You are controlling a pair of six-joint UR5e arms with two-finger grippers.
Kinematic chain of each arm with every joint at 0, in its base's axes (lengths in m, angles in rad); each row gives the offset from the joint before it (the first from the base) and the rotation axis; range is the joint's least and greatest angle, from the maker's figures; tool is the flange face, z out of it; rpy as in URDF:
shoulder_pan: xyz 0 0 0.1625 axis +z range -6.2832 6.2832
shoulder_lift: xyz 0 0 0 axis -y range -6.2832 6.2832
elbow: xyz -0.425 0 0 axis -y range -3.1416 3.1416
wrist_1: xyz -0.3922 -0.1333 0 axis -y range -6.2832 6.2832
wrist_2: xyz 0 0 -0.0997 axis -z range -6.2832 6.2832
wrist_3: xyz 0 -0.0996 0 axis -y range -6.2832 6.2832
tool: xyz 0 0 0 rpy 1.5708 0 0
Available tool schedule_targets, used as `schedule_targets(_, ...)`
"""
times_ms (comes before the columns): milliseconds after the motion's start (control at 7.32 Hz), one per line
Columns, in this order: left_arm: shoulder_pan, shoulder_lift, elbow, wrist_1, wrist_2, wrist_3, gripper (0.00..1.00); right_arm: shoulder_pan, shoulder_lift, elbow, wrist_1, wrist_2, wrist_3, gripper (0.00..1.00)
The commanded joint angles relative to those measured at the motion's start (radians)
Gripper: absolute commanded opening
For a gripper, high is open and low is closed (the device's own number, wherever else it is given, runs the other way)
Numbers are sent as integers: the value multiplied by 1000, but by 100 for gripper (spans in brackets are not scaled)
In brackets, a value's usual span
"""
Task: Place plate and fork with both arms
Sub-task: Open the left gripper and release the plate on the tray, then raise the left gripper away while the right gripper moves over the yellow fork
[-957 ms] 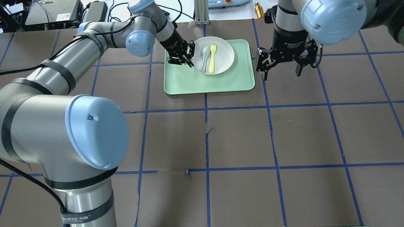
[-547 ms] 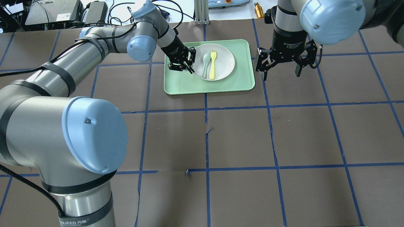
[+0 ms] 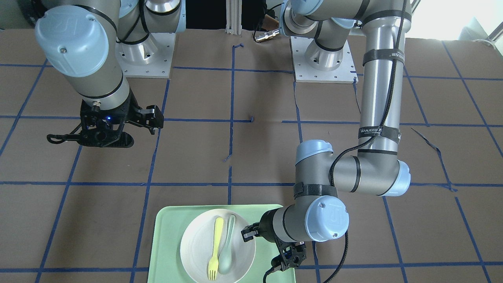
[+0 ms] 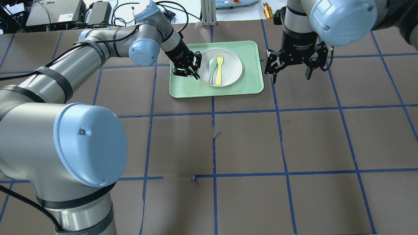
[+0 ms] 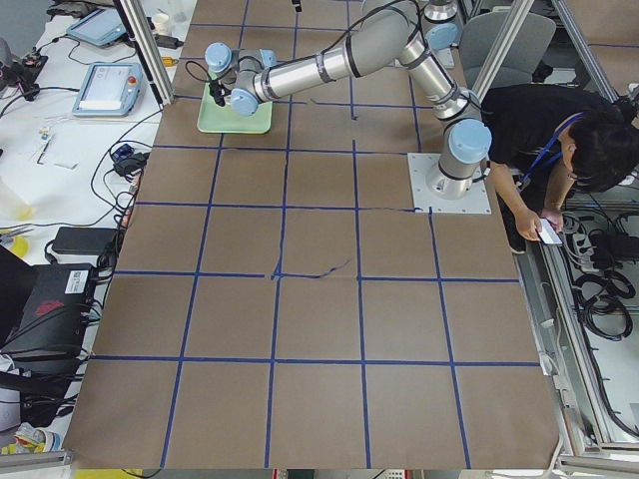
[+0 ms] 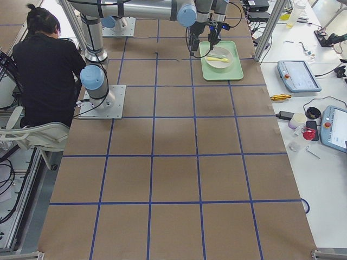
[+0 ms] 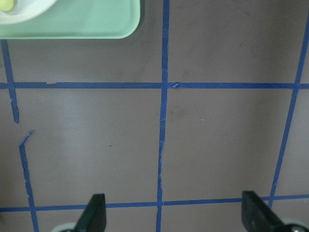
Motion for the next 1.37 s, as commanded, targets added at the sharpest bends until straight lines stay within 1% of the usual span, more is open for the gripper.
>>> schedule_targets(0, 2, 10, -41, 19, 3, 12, 79, 0, 0, -4, 1, 1, 0, 100)
schedule_targets(137, 2, 16, -62, 57, 3, 12, 90, 0, 0, -9, -5, 2, 1, 100)
schedule_targets(273, 5, 33, -67, 58, 10, 12, 98, 3, 3, -12, -61, 14, 4, 100)
schedule_targets(410, 21, 75, -67, 47, 101, 23, 100, 5, 34, -15, -154, 44, 39, 100)
schedule_targets(547, 52, 129, -73, 9, 178, 121, 100, 11, 75, -17, -245, 54, 55, 100)
schedule_targets(683, 90, 190, -78, -108, 241, 297, 100, 14, 115, -20, -331, 86, 108, 94)
schedule_targets(820, 116, 258, -78, -222, 391, 413, 100, 26, 158, -23, -421, 87, 121, 87)
schedule_targets(957, 136, 310, -78, -294, 459, 493, 100, 63, 214, -29, -492, 86, 125, 80)
schedule_targets(1094, 164, 347, -81, -354, 461, 528, 100, 83, 280, -67, -512, 95, 188, 65)
schedule_targets(1230, 195, 378, -98, -367, 461, 576, 100, 109, 346, -128, -526, 100, 217, 65)
